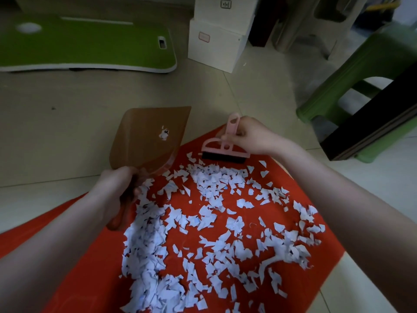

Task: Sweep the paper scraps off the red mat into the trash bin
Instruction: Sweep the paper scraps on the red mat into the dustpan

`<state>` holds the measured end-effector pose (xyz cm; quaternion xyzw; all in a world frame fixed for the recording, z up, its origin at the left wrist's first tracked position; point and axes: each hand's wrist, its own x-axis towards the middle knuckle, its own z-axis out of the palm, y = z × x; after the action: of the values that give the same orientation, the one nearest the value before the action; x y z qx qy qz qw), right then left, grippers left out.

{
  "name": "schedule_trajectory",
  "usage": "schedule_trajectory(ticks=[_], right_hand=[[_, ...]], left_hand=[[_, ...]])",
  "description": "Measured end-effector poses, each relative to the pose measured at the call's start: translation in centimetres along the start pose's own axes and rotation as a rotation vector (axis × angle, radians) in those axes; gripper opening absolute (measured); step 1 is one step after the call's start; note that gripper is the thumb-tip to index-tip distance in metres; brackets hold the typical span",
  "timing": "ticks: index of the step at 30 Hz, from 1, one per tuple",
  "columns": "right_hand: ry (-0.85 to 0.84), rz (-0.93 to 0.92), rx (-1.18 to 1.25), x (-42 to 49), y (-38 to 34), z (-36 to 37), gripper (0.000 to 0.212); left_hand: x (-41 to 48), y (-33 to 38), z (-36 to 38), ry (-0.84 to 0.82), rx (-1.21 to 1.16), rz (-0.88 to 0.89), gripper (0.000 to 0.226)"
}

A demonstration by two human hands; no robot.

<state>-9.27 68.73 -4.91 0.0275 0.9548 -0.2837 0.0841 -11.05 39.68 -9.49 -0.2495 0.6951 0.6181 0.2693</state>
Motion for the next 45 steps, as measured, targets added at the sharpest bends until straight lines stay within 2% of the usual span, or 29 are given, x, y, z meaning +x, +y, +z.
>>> schedule_trajectory(ticks=[5, 7, 11, 16, 19, 22, 26, 28, 33, 35, 38, 43, 45], right_hand=[[0.213, 0.071, 0.042, 2.2, -1.0, 2.7, 0.026], [0.229, 0.076, 0.092, 2.5, -1.9, 4.1, 0.032], [0.097, 0.049, 0.071, 2.2, -2.7, 6.1, 0.023], [-0.132, -0.015, -0.009, -1.3, -3.0, 4.4, 0.018], [-0.162, -0.056, 0.039, -4.4, -3.8, 2.1, 0.017], [-0.104, -0.088, 0.089, -5.1, -4.1, 0.9, 0.015], [0.067, -0.001, 0.096, -2.8, -3.9, 2.7, 0.007], [0.156, 0.049, 0.034, -1.1, -4.0, 4.4, 0.019], [0.313, 0.207, 0.017, 2.4, -3.7, 6.9, 0.023], [0.249, 0.213, 0.046, 2.6, -3.5, 7.4, 0.027], [0.152, 0.123, 0.066, 1.4, -4.0, 7.9, 0.028], [-0.141, -0.073, 0.028, -3.1, -5.5, 6.0, 0.019], [-0.137, -0.098, 0.047, -4.6, -6.0, 4.4, 0.018]], left_hand=[[0.9, 0.1, -0.6, -0.037, -0.028, -0.02, 0.017], [1.1, 0.1, -0.8, -0.051, -0.036, -0.006, 0.02], [0.6, 0.2, -1.4, -0.042, -0.069, 0.003, 0.013], [0.3, 0.3, -2.7, -0.016, -0.055, -0.016, 0.013], [0.1, 0.5, -3.1, -0.021, -0.056, 0.002, 0.013], [-0.3, 0.8, -3.3, -0.023, -0.019, 0.017, 0.01], [-1.0, 1.3, -3.2, -0.011, 0.012, 0.039, 0.015], [-1.3, 1.4, -3.3, 0.004, 0.004, 0.058, 0.014], [-1.5, 1.4, -4.1, 0.002, -0.017, 0.042, 0.017], [-1.4, 1.2, -4.4, 0.01, -0.024, 0.045, 0.017], [-1.6, 1.1, -4.6, 0.014, -0.04, 0.056, 0.019], [-1.1, 0.9, -4.9, 0.003, -0.019, 0.044, 0.016], [-0.9, 0.6, -4.8, -0.007, -0.011, 0.036, 0.016]])
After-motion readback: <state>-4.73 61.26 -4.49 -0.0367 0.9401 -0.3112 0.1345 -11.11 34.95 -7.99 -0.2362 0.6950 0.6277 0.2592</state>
